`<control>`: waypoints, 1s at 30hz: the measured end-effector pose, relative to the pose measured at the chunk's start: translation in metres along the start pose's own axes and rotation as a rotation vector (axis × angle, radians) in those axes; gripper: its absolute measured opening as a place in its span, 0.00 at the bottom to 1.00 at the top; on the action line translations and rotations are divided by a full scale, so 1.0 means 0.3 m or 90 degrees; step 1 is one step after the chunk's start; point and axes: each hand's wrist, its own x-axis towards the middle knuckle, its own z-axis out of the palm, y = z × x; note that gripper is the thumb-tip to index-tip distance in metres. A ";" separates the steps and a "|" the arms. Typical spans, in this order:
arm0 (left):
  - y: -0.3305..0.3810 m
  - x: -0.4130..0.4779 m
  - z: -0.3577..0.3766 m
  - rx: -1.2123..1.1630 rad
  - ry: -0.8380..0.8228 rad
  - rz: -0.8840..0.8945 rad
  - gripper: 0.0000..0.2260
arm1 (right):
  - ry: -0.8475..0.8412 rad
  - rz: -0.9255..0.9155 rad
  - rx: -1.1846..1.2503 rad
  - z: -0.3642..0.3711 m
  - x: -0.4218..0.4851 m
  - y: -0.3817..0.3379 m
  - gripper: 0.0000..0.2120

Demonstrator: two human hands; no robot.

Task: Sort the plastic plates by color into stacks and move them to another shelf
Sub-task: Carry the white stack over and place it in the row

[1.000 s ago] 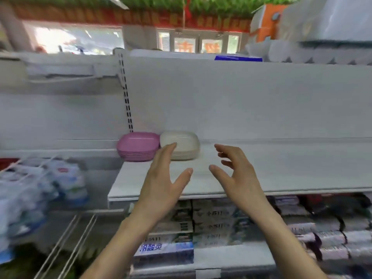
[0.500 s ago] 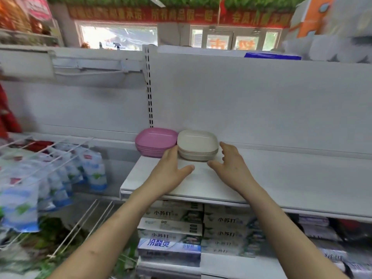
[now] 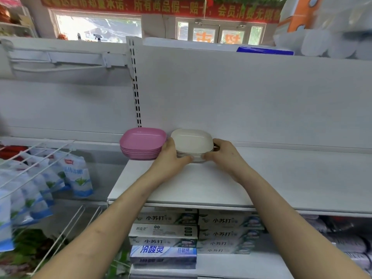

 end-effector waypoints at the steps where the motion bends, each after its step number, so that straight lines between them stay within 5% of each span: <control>1: -0.003 0.004 0.003 -0.002 0.002 -0.001 0.27 | -0.001 0.004 0.013 -0.003 -0.002 0.004 0.14; 17: 0.156 -0.101 0.116 -0.111 -0.018 0.166 0.22 | 0.178 -0.017 0.053 -0.181 -0.338 0.012 0.21; 25: 0.385 -0.264 0.431 -0.204 -0.215 0.291 0.30 | 0.399 0.078 -0.038 -0.385 -0.788 0.132 0.25; 30: 0.550 -0.457 0.641 -0.247 -0.361 0.368 0.25 | 0.533 0.176 -0.104 -0.476 -1.148 0.165 0.30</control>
